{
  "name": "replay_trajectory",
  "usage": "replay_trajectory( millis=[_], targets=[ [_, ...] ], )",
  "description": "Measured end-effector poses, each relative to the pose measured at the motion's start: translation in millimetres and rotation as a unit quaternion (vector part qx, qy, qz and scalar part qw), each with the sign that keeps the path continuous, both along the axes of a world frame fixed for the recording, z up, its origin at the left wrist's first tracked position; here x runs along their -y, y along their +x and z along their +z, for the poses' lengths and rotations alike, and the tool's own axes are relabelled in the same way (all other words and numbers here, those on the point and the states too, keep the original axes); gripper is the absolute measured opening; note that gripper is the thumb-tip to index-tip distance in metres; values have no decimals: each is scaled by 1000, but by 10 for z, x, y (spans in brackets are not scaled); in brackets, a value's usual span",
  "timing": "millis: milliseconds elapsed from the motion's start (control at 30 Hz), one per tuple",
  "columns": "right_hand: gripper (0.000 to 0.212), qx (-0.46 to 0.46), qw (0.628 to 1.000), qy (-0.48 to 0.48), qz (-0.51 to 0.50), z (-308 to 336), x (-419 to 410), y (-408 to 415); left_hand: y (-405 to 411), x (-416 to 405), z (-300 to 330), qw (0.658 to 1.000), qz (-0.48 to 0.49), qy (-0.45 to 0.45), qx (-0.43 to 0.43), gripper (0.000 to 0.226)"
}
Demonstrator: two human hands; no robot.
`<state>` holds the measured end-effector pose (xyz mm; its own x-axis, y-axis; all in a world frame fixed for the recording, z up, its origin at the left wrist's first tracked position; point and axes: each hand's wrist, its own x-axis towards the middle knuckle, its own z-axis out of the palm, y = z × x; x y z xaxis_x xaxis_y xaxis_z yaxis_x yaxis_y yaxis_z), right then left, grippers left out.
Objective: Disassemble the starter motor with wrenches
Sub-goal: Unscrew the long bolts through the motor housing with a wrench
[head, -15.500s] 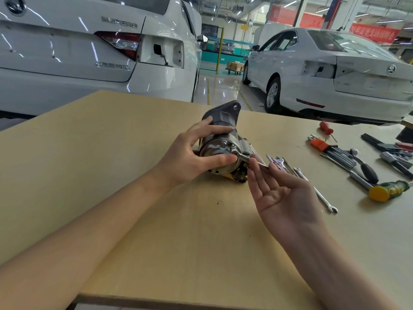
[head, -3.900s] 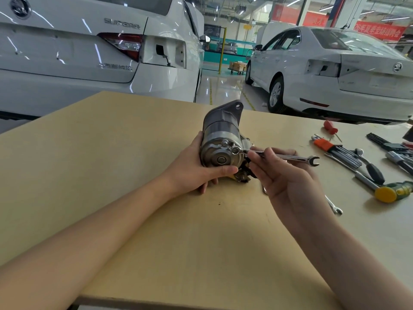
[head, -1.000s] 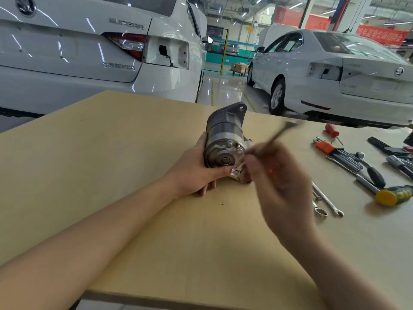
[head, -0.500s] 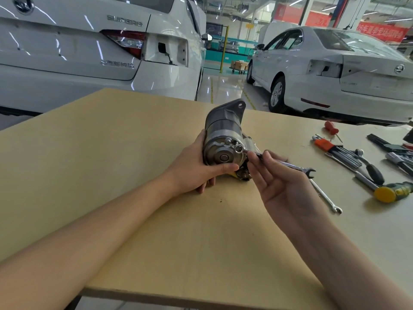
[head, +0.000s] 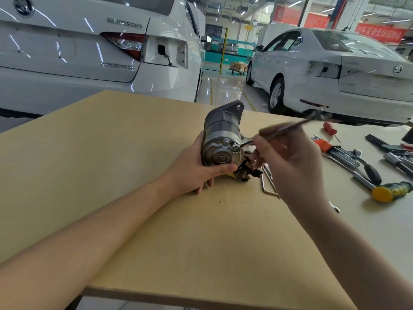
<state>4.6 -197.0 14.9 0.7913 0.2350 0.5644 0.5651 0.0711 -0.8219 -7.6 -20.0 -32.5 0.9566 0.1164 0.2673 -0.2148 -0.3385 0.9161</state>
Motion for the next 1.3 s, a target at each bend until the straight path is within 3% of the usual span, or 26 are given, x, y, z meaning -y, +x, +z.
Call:
replay_trajectory(
  millis=[133, 233, 367, 400, 433, 500, 533, 600, 700, 867, 1033, 1133, 1233, 1300],
  targets=[
    [16, 157, 963, -218, 25, 247, -184, 30, -20, 12, 4, 1000, 0, -3, -3, 77],
    [23, 295, 868, -399, 5, 339, -328, 35, -22, 0, -11, 1000, 1, 24, -8, 36],
    [24, 358, 775, -519, 37, 388, -311, -6, -32, -11, -20, 998, 19, 64, -14, 26],
    [21, 364, 783, -501, 61, 365, -271, -3, -25, -23, -27, 998, 20, 48, -19, 35],
    [19, 347, 820, -446, 90, 305, -233, -7, -22, -23, -24, 999, 25, 38, -23, 40],
    [13, 207, 937, -242, 145, 127, -153, -67, -7, -22, -36, 999, 14, 38, -19, 30],
    [12, 104, 975, -121, 157, 29, -120, -93, 7, -30, -40, 1000, 4, 26, -10, 36],
    [16, -82, 985, 67, 138, -141, -66, -126, 12, -26, -21, 1000, -1, 3, -3, 60],
    [18, -255, 939, 189, 132, -212, 16, -79, 23, -21, -12, 1000, -1, 6, -4, 72],
    [18, -318, 903, 244, 153, -192, 27, -1, 24, -19, -13, 1000, 1, 4, -1, 73],
    [7, -292, 913, 233, 162, -219, 12, -3, 17, -14, -7, 1000, -1, 7, 1, 71],
    [11, -281, 922, 221, 148, -221, 29, -20, 20, -12, -10, 1000, -1, 2, 2, 72],
    [12, -217, 956, 169, 101, -165, 24, -55, 26, -13, -18, 1000, -1, 4, -1, 71],
    [10, -99, 992, 78, 23, -79, -8, -61, 20, -12, -15, 1000, -2, 0, 0, 78]
  ],
)
